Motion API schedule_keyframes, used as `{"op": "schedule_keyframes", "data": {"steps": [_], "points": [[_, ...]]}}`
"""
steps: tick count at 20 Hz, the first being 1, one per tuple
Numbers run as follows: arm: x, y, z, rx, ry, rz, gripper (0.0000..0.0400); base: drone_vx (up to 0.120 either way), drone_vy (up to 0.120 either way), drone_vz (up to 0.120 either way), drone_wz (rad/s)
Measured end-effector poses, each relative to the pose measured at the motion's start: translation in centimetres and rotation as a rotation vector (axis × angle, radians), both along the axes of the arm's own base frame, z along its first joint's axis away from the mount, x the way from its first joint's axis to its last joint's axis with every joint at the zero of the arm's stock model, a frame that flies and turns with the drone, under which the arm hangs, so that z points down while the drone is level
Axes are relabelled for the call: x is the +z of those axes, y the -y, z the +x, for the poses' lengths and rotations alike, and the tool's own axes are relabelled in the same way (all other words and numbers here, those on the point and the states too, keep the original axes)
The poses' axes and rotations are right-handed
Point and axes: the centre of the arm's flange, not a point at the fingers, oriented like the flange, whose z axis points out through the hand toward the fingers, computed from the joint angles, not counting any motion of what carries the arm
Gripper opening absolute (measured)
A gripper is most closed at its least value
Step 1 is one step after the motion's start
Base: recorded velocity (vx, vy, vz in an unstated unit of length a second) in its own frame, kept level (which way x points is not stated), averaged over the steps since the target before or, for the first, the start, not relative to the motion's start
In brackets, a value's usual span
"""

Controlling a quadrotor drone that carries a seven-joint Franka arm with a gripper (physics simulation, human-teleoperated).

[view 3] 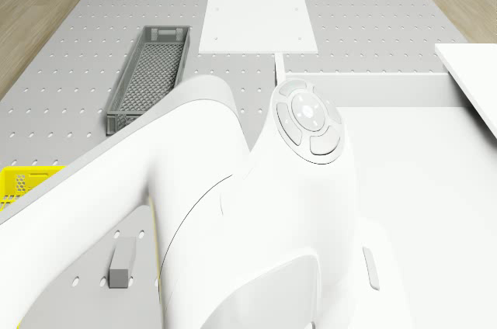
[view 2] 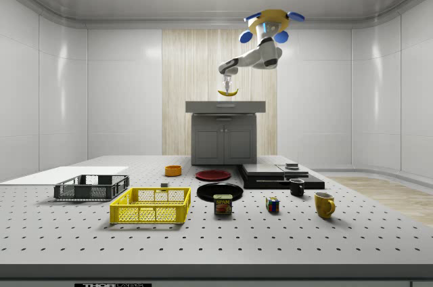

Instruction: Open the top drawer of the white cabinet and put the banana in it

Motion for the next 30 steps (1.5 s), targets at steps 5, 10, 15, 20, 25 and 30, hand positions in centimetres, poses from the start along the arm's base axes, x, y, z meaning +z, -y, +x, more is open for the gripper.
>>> {"op": "schedule_keyframes", "data": {"steps": [5, 10, 15, 20, 25, 30], "points": [[0.0, 0.0, 0.0, 0.000, 0.000, 0.000, 0.0193, 0.000, -0.120, 0.000, 0.000], [0.0, 0.0, 0.0, 0.000, 0.000, 0.000, 0.0193, 0.000, -0.120, 0.000, 0.000], [0.0, 0.0, 0.0, 0.000, 0.000, 0.000, 0.0193, 0.000, -0.120, 0.000, 0.000], [0.0, 0.0, 0.0, 0.000, 0.000, 0.000, 0.0193, 0.048, -0.120, 0.000, 0.000], [0.1, 0.0, 0.0, 0.000, 0.000, 0.000, 0.0193, 0.000, -0.104, 0.000, 0.000], [1.5, 0.0, 0.0, 0.001, 0.000, 0.000, 0.0193, 0.000, 0.000, 0.000, 0.000]]}}
